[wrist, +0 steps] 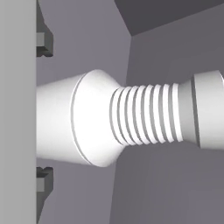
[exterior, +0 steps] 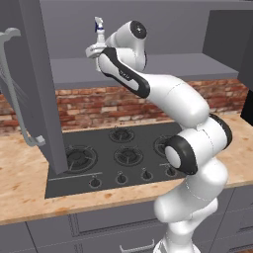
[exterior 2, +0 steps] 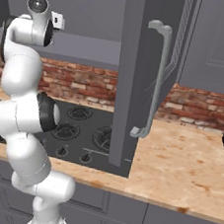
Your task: Open the cabinet. Pick the spray and place it next to the sink. Then close the cabinet.
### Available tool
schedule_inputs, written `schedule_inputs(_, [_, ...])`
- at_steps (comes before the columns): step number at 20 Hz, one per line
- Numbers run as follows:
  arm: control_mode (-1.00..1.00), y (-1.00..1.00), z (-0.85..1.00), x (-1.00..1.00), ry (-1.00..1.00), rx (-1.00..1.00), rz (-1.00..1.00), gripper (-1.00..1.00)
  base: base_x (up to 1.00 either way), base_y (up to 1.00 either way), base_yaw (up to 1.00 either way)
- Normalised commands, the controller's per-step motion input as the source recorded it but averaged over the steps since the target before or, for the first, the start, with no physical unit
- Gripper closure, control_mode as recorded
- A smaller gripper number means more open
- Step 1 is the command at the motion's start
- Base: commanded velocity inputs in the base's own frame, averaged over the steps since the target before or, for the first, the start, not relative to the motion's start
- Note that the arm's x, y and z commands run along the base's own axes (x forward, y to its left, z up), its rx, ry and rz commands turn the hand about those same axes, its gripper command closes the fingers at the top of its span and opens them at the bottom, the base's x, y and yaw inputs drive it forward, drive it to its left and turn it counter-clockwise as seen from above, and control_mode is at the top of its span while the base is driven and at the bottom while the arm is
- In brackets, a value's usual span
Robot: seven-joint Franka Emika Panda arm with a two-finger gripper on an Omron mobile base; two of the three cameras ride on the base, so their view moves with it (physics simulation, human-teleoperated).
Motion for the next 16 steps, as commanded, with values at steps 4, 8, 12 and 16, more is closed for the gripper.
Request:
schedule_inputs(4, [-1.0, 0.0, 0.0, 0.15, 0.0, 0.0, 0.0, -1.0, 0.0, 0.0, 0.0])
schedule_inputs(8, [-1.0, 0.0, 0.0, 0.12, 0.0, 0.0, 0.0, -1.0, 0.0, 0.0, 0.0])
schedule_inputs(12, [-1.0, 0.0, 0.0, 0.1, 0.0, 0.0, 0.0, -1.0, 0.0, 0.0, 0.0])
schedule_inputs(16, [-1.0, 0.0, 0.0, 0.0, 0.0, 0.03, 0.0, -1.0, 0.0, 0.0, 0.0])
